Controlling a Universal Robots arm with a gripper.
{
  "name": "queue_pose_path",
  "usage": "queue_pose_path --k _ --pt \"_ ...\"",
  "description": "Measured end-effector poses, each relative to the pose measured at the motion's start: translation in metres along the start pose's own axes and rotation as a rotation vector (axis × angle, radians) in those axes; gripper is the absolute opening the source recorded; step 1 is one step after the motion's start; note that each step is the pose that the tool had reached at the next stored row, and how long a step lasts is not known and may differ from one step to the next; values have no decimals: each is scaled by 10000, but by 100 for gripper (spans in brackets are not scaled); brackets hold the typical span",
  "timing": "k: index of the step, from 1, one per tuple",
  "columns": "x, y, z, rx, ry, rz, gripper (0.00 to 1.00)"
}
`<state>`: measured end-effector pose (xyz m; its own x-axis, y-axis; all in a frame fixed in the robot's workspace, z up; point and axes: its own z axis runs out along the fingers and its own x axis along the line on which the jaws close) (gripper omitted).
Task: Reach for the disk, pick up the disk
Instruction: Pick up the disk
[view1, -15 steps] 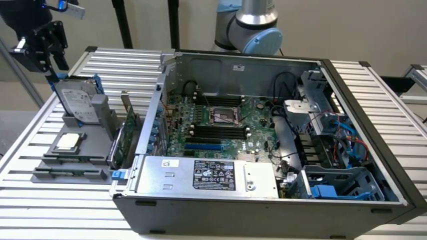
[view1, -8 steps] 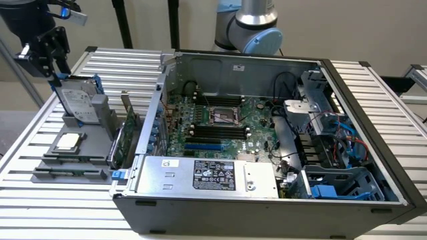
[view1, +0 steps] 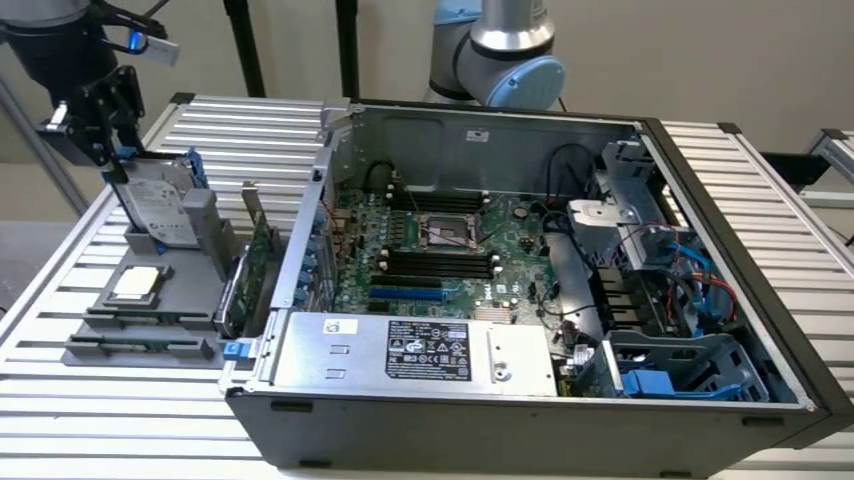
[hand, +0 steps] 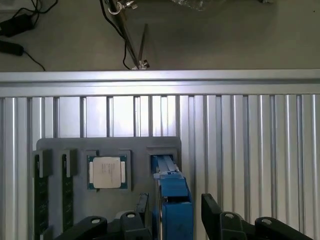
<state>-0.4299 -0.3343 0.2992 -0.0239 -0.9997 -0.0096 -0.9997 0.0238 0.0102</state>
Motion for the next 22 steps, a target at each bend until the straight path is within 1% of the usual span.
queue_pose_path --k 3,7,13,17,18,20,21,22 --pt "1 3 54 3 0 -2 54" --pt "1 3 66 5 2 -28 54" --pt "1 7 70 92 -2 -150 54" --pt "1 23 71 105 0 -228 54" --pt "1 29 72 107 0 -236 52" --pt "2 37 73 110 0 -243 52" --pt "2 38 73 111 0 -244 45" --pt "1 39 74 111 0 -244 45"
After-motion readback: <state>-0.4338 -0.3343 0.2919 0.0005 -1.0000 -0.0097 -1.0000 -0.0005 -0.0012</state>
